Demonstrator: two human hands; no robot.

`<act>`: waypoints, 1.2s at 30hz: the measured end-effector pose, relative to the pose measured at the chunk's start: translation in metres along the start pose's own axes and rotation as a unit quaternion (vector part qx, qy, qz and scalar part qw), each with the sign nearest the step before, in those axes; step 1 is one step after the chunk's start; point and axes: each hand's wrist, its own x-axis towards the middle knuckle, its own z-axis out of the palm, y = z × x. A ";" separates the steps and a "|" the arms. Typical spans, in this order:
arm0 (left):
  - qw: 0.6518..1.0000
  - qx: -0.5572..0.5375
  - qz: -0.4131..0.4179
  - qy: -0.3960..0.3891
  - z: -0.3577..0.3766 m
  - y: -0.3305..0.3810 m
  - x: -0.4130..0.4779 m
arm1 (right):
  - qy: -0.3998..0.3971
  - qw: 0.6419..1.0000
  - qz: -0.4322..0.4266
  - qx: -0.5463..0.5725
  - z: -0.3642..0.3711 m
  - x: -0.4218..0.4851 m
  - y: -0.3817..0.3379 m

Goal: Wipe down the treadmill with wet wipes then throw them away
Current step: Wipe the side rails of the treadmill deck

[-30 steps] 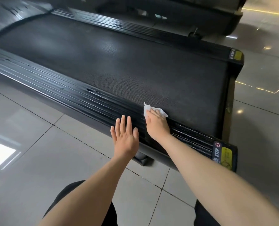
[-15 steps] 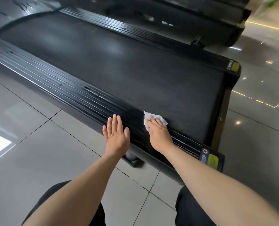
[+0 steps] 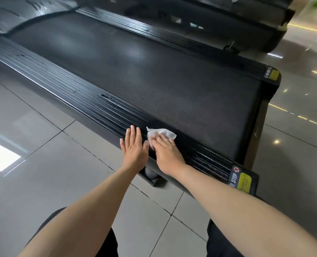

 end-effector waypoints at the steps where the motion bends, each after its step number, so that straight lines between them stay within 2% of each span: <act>1: 1.000 -0.003 0.006 0.005 0.000 -0.001 0.000 | -0.006 1.000 -0.017 0.003 0.000 -0.005 0.000; 4: 1.000 -0.003 0.011 0.021 0.003 -0.001 -0.002 | 0.006 1.000 -0.006 -0.016 0.001 -0.019 0.008; 7: 0.999 0.023 0.006 0.032 0.007 0.004 -0.003 | 0.049 0.994 0.095 -0.035 -0.005 -0.025 0.022; 12: 0.997 0.064 0.004 0.038 0.016 0.016 -0.010 | 0.084 0.957 0.277 -0.033 -0.014 -0.032 0.043; 14: 0.995 0.080 0.041 0.043 0.022 0.027 -0.013 | 0.075 0.961 0.263 -0.026 -0.013 -0.034 0.037; 18: 0.972 0.136 0.188 0.023 0.042 0.047 -0.021 | 0.061 0.987 0.151 0.013 -0.009 -0.049 0.022; 20: 0.968 0.154 0.197 0.018 0.046 0.053 -0.024 | 0.067 0.985 0.161 0.012 -0.011 -0.061 0.029; 22: 0.971 0.160 0.175 0.009 0.046 0.054 -0.024 | 0.078 0.975 0.210 -0.011 -0.015 -0.079 0.043; 25: 0.970 0.169 0.173 0.010 0.047 0.055 -0.025 | 0.118 0.938 0.321 -0.048 -0.019 -0.110 0.061; 29: 0.973 0.159 0.164 0.031 0.050 0.055 -0.026 | 0.107 0.899 0.425 -0.011 -0.021 -0.119 0.053; 31: 0.974 0.154 0.160 0.035 0.051 0.055 -0.026 | 0.102 0.910 0.402 0.008 -0.017 -0.110 0.041; 34: 0.976 0.143 0.155 0.051 0.052 0.056 -0.026 | 0.122 0.958 0.259 0.027 -0.006 -0.094 0.018; 36: 0.978 0.133 0.148 0.057 0.052 0.055 -0.025 | 0.085 0.975 0.197 0.054 -0.002 -0.089 0.005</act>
